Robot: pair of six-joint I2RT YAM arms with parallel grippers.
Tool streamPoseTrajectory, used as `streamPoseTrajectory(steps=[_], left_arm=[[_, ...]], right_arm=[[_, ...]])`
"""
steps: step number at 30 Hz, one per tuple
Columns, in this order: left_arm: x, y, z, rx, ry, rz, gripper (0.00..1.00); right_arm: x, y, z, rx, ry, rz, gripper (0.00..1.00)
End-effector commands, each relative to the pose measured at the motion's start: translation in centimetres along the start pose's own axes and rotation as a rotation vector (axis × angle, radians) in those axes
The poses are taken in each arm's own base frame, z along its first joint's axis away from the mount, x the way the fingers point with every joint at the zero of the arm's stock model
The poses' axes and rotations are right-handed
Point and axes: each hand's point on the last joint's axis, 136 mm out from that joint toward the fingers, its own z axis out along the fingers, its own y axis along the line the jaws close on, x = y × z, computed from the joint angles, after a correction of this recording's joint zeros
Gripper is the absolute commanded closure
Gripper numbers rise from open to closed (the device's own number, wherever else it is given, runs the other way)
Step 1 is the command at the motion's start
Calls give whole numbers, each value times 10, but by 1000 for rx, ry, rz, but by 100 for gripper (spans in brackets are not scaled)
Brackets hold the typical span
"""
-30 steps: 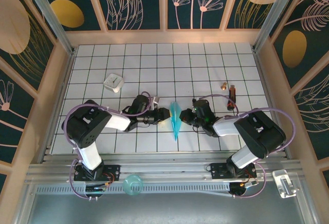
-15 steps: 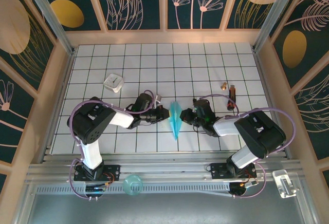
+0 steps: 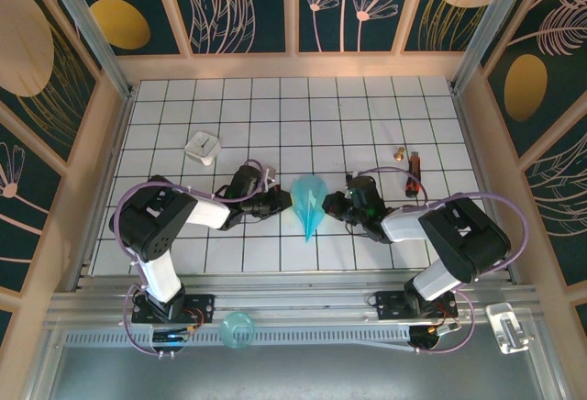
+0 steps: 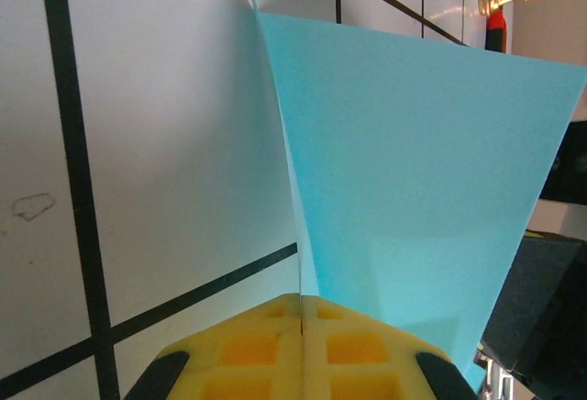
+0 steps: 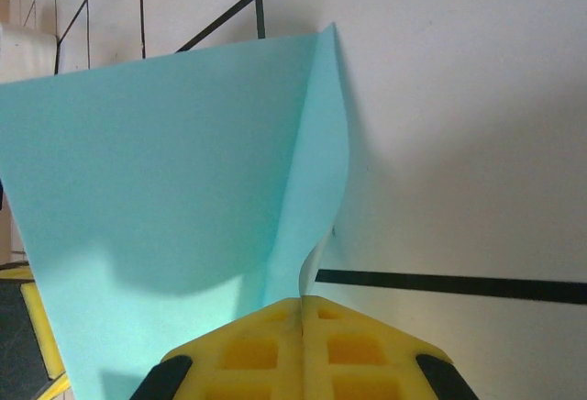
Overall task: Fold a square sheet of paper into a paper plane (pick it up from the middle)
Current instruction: Move a paper plane to the center of the table, then reset both arms
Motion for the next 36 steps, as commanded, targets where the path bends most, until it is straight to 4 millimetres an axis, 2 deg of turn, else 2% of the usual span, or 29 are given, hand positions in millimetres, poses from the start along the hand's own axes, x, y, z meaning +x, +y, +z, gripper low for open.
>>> streamPoseTrajectory(steps=[1, 6, 12, 19, 20, 22, 26, 29, 33, 36], left_arm=[[-4, 3, 2, -13, -7, 19, 98], [-5, 2, 4, -7, -8, 16, 87], [-14, 4, -3, -31, -37, 31, 72], [-22, -2, -18, -30, -60, 66, 51], [-27, -9, -24, -17, -75, 86, 49], [-36, -14, -33, -19, -108, 108, 46], [-69, -19, -66, -77, -249, 193, 38], [-104, -16, -106, -179, -438, 260, 32], [-144, -9, -177, -351, -733, 343, 20], [-158, -4, -232, -508, -946, 398, 4]], right_arm=[[-11, 14, 9, -46, -14, -23, 100], [-16, 18, 19, -49, -5, -41, 95], [-19, 19, 14, -40, -8, -59, 84], [-30, 26, -1, -42, -34, -85, 71], [-32, 30, -6, -50, -40, -98, 70], [-53, 29, -19, -33, -95, -100, 65], [-91, 24, -50, 100, -228, -196, 60], [-124, 12, -79, 288, -374, -292, 47], [-159, -16, -119, 534, -561, -372, 27], [-176, -39, -141, 660, -661, -389, 15]])
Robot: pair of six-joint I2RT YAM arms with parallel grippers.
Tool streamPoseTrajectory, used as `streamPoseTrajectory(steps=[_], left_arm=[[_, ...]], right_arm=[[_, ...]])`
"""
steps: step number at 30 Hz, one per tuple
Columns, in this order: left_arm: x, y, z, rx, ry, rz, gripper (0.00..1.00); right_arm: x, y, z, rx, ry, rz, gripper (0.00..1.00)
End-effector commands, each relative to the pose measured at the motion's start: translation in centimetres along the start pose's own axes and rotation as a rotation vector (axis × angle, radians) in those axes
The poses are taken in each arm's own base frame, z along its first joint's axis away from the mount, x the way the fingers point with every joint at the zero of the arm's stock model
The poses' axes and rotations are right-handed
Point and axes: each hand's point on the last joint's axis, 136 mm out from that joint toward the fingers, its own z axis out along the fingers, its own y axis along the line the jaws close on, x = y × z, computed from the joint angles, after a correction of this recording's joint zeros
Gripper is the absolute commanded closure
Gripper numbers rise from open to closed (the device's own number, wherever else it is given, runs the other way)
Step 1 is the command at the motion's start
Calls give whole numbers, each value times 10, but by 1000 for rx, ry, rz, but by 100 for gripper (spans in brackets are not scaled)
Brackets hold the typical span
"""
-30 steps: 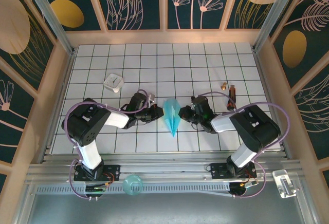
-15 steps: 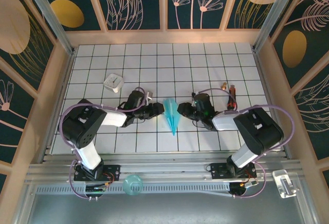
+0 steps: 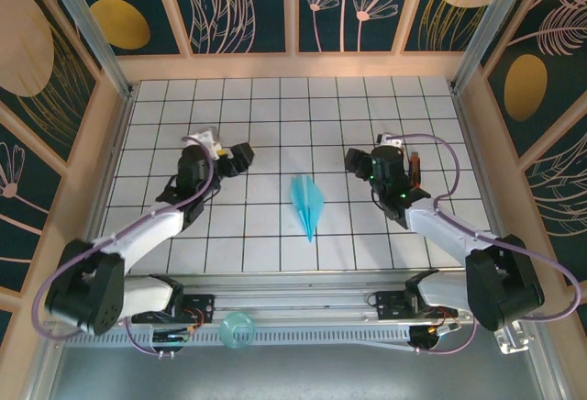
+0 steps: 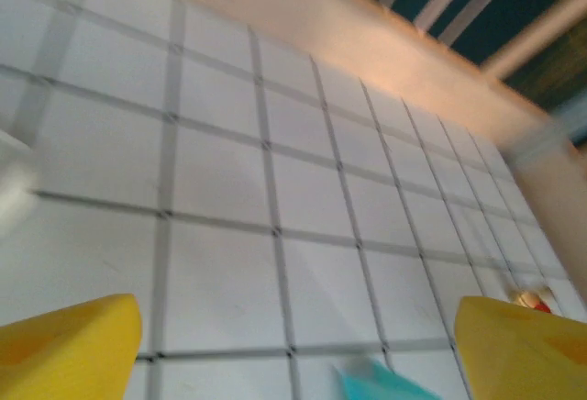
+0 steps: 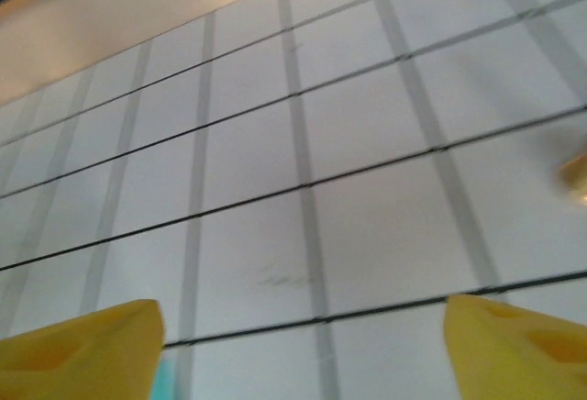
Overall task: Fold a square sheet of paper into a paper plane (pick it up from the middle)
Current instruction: Reset both arms
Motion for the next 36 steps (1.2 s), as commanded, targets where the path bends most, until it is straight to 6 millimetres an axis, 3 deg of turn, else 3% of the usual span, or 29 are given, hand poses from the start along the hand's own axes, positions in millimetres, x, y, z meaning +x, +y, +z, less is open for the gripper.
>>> streamPoseTrajectory(steps=[1, 4, 7, 9, 12, 17, 21, 23, 30, 34, 36], left_arm=[[-35, 54, -28, -286, -210, 171, 1], [-50, 82, -45, -403, -311, 250, 1], [-48, 111, -44, -496, -299, 340, 1], [-48, 129, -38, -546, -265, 348, 1], [-49, 140, -32, -553, -278, 412, 1], [-38, 174, -30, -545, -284, 361, 1], [-52, 166, -37, -473, -384, 381, 1], [-47, 174, -35, -450, -385, 355, 1], [-30, 160, -26, -328, -353, 420, 1], [-31, 160, -26, -330, -357, 420, 1], [-30, 160, -26, -330, -353, 421, 1]], right_arm=[[-16, -67, -5, 310, -112, -122, 13], [-18, -98, 1, 411, -139, -156, 7], [-19, -118, 10, 449, -137, -184, 7], [-15, -124, 15, 393, -153, -158, 7], [-9, -129, 17, 309, -209, -137, 7], [-18, -123, 15, 209, -283, -142, 8], [-28, -132, 11, 163, -335, -89, 8], [-32, -132, 10, 149, -354, -96, 9], [-36, -128, 13, 109, -364, -138, 10], [-26, -132, 4, 67, -468, -139, 9], [-24, -136, 11, 97, -414, -124, 9]])
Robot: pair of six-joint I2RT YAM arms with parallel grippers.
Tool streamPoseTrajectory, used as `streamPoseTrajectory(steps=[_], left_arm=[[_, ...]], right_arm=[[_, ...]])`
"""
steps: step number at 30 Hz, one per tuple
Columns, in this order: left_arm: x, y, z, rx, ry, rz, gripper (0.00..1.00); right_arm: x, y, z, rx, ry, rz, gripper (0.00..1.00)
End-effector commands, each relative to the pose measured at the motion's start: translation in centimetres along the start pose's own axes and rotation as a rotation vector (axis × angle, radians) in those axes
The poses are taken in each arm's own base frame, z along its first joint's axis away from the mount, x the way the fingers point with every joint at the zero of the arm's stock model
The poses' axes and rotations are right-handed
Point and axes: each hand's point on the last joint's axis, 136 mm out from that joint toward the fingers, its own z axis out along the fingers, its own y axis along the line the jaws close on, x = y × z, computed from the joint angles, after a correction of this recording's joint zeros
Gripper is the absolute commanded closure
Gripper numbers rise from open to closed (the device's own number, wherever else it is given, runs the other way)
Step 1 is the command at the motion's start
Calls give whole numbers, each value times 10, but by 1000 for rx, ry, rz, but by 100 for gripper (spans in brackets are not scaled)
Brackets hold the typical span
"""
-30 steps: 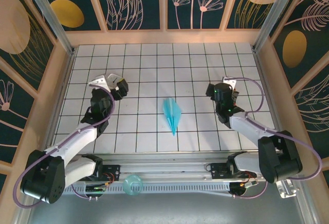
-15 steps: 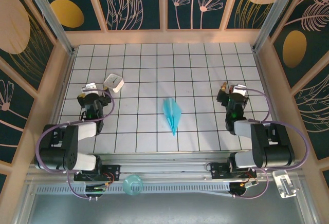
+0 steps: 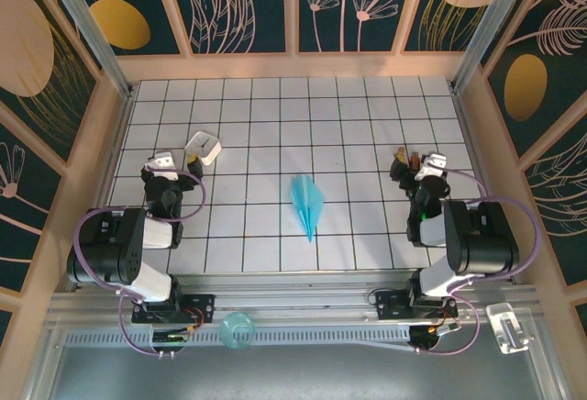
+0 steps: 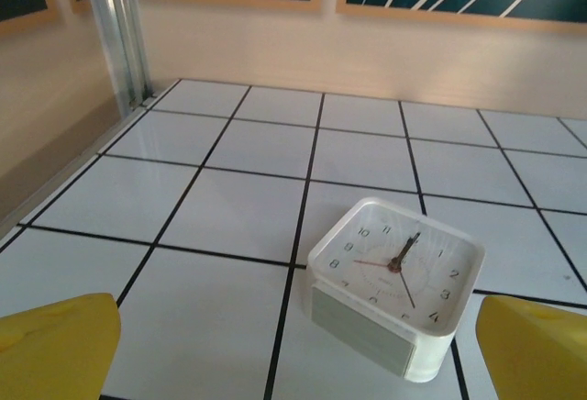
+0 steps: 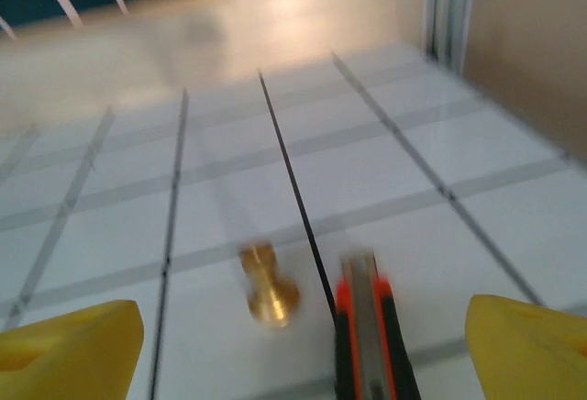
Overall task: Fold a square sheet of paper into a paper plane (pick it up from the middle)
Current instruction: Reset both arms
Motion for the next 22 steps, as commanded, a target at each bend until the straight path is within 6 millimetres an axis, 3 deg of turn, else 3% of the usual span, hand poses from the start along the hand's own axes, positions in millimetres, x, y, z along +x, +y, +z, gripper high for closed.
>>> streamPoseTrajectory(steps=[1, 3, 22], left_arm=[[-14, -4, -1, 28, -61, 8, 1], [-13, -3, -2, 22, -60, 9, 1], [-14, -2, -3, 19, -64, 8, 1]], right_arm=[[-30, 6, -2, -27, -128, -9, 7], [-29, 4, -3, 2, -131, -17, 1], [-28, 8, -2, 2, -126, -35, 1]])
